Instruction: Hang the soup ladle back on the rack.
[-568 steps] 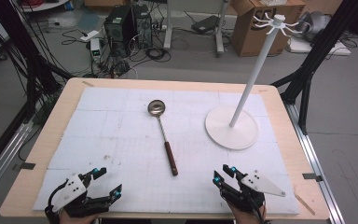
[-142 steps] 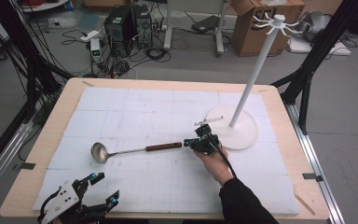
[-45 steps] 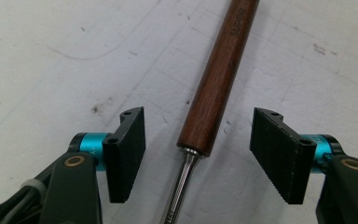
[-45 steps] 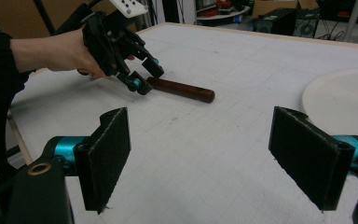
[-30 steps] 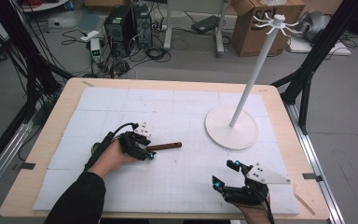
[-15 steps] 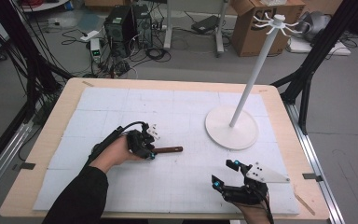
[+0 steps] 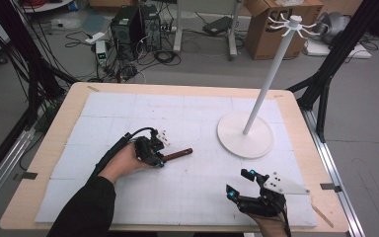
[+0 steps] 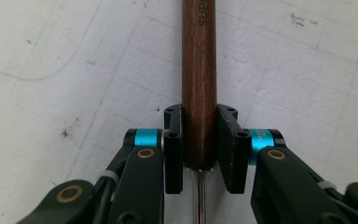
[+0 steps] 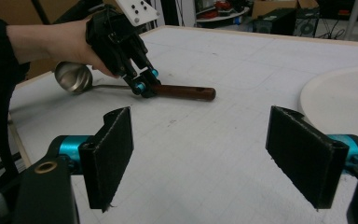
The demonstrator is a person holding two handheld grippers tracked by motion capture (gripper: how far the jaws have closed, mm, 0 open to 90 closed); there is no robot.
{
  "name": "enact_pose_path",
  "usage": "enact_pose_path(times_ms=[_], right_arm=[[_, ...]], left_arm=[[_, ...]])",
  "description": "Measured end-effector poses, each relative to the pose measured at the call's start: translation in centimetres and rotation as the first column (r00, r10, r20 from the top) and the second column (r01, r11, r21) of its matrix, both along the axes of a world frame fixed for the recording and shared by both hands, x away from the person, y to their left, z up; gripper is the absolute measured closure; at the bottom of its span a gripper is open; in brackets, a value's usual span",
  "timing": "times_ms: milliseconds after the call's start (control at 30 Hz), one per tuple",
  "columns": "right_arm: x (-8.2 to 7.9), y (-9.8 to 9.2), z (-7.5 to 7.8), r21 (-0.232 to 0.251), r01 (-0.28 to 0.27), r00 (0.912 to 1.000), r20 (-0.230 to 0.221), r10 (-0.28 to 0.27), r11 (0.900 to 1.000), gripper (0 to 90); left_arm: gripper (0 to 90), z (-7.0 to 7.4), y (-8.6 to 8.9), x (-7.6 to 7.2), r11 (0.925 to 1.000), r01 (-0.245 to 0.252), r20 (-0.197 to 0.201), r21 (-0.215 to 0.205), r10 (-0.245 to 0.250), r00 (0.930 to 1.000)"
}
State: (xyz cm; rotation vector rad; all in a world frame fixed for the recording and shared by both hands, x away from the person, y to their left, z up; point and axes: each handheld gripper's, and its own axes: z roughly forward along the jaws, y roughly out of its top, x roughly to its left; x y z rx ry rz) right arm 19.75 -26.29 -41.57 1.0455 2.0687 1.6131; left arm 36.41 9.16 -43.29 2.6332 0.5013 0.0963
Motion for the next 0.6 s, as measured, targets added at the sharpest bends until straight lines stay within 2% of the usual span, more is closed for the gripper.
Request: enact_pose_path(times_ms=[133,267,367,467,600], right_arm=[[0.0,-0.2,0.0,0.003,0.007,1.0000,0.003,-0.007,1.000,22.7],[0.0,-0.4,0.0,0.003,0.014,0.9998,0.011,-0.014,1.000,23.0],[0.0,-0.5,-0.1,0.010,0.017,0.9999,0.001,-0.017,1.000,23.1],[0.0,-0.4,-0.2,0.012,0.020,0.9998,-0.010,-0.019,1.000,23.2],[0.0,-0.4,-0.3,0.012,0.022,0.9997,-0.006,-0.022,1.000,23.2]], left_arm=[[74.3,0.2,0.1,0.0,0.9993,-0.034,0.012,-0.012,0.034,0.9993],[74.3,1.1,1.1,0.1,0.9939,-0.066,0.024,-0.089,0.068,0.9974],[74.3,2.1,1.8,0.1,0.9842,-0.078,0.033,-0.159,0.084,0.9959],[74.4,3.2,2.6,0.1,0.9665,-0.092,0.042,-0.240,0.105,0.9935],[74.4,4.6,3.3,-0.3,0.9288,-0.099,0.074,-0.357,0.134,0.9883]])
